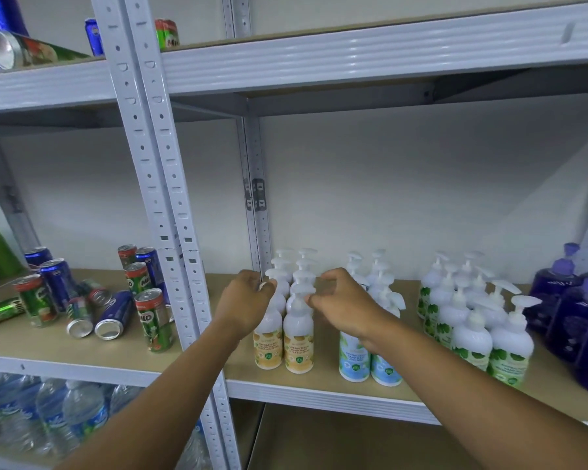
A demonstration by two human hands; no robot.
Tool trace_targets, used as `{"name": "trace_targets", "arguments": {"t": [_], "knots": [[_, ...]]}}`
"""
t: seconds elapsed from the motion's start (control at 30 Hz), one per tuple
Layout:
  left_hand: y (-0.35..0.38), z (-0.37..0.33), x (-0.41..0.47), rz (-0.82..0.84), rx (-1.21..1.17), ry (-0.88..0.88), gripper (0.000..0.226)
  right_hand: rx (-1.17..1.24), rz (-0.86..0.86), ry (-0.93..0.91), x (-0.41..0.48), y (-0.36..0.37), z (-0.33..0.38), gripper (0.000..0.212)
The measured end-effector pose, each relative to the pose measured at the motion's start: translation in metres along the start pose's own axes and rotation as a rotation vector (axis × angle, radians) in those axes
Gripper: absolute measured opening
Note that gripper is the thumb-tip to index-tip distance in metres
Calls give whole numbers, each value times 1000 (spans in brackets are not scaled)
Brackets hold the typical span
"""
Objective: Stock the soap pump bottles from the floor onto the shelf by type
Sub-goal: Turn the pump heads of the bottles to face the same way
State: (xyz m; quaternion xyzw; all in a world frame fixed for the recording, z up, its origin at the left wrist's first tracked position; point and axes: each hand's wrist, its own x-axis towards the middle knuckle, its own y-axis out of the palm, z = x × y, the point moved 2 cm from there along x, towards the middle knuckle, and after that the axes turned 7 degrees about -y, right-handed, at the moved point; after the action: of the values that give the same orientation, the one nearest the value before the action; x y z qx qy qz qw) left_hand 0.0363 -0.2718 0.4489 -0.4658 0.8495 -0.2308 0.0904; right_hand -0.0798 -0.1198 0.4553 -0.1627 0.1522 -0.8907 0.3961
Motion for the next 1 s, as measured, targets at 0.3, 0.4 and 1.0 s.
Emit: {"name": "trace_targets", "arguments": {"t": [0.3, 0.4, 1.0], "knots": [[40, -56, -50, 12, -95, 183, 26, -32, -472, -105, -31, -79, -27, 13], [63, -60, -51, 64, -122, 165, 26, 0, -485, -37, -33, -91, -46, 29], [131, -41, -22, 179, -26, 109, 22, 63, -231, 14, -34, -97, -86, 28]]}}
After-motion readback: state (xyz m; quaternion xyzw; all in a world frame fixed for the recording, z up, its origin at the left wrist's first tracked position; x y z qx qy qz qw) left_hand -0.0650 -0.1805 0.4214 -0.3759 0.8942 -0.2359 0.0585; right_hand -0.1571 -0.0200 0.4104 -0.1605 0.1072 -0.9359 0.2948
